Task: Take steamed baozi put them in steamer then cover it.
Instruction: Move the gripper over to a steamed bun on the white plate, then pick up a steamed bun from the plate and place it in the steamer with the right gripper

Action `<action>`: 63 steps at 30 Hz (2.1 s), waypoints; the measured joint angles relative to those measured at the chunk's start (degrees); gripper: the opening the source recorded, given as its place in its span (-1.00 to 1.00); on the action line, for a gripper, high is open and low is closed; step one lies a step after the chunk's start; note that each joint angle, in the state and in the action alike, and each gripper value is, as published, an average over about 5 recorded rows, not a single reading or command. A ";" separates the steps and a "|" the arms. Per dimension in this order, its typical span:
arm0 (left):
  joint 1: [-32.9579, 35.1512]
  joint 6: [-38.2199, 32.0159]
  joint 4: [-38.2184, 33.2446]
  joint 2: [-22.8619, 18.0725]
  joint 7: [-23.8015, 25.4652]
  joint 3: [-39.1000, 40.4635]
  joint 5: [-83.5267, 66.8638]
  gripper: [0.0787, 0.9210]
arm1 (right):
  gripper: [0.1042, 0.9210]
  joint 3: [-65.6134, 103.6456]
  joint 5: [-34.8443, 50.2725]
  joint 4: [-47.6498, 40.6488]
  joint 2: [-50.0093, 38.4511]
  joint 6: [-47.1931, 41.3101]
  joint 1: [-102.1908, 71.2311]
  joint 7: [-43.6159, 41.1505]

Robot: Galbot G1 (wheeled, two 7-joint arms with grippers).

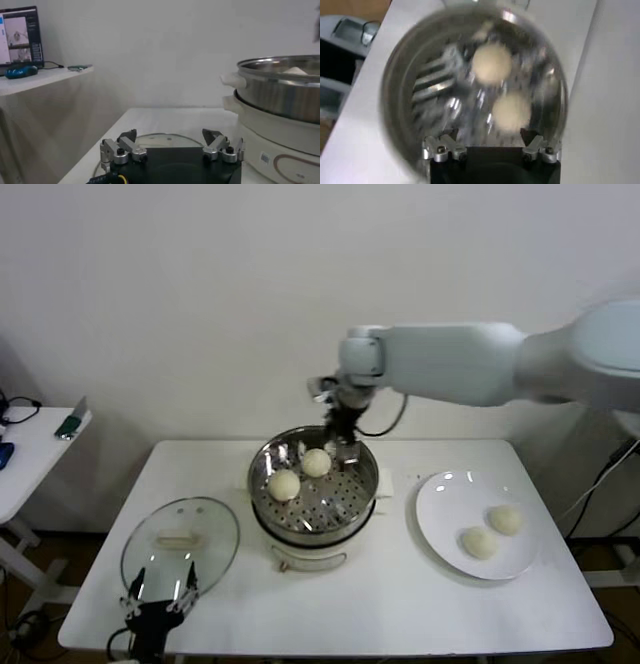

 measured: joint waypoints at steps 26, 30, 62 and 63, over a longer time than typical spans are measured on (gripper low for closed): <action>0.38 0.03 0.83 -1.05 0.11 -0.62 0.76 0.77 | 0.76 7.79 -23.31 0.89 -28.11 0.65 -20.96 2.91; 0.59 -0.01 0.82 -1.15 0.04 -0.62 0.98 0.77 | 0.76 11.17 -24.81 -0.14 -28.61 0.52 -25.00 3.63; 0.96 -0.03 0.37 -1.32 -0.42 -0.38 1.66 0.77 | 0.24 15.69 -29.86 -1.10 -26.82 4.54 -26.13 1.53; 0.95 0.02 0.28 -1.32 -0.41 -0.37 1.70 0.77 | 0.24 15.07 -29.86 -1.21 -26.33 5.49 -24.57 0.90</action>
